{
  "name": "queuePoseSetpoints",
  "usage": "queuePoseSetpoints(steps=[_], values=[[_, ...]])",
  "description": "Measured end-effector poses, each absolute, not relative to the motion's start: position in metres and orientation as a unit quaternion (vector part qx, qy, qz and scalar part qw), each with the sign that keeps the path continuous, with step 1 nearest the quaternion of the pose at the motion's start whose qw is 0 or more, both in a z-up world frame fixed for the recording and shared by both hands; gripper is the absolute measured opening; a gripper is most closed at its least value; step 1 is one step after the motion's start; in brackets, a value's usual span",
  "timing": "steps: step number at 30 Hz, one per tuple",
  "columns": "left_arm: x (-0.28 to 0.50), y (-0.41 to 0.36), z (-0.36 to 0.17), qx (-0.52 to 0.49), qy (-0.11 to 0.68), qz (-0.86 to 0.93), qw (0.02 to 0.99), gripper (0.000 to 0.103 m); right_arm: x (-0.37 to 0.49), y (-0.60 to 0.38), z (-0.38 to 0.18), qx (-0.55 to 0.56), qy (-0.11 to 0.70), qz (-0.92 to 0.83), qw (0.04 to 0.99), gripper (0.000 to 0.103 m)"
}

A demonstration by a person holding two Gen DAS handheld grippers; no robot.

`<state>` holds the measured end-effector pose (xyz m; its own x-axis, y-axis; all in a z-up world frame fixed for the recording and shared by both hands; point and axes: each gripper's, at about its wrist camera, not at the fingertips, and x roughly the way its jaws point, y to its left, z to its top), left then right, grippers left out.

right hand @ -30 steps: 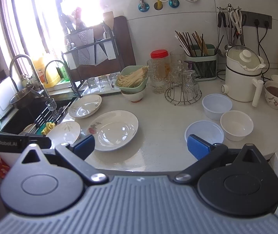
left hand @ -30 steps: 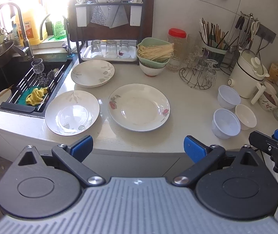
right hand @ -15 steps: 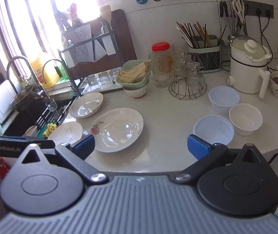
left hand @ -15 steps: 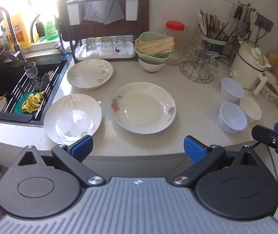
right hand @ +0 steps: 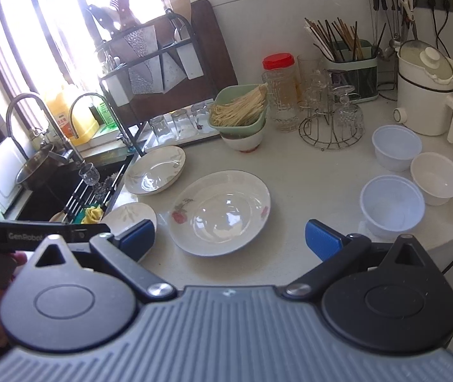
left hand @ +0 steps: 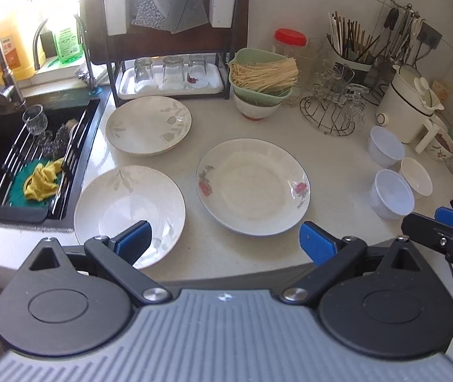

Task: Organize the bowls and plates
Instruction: 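Move both grippers to the orange-rimmed leaf plate rim and close them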

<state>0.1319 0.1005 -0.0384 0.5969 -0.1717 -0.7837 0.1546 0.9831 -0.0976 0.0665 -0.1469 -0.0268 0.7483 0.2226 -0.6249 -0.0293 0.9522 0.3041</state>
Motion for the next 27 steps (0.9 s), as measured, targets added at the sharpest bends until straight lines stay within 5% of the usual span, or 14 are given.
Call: queuePoseSetpoints(steps=[27], values=[[0.263, 0.251, -0.107, 0.001, 0.486, -0.134, 0.864, 0.101, 0.167, -0.009, -0.074, 0.162, 0.401, 0.036, 0.901, 0.103]])
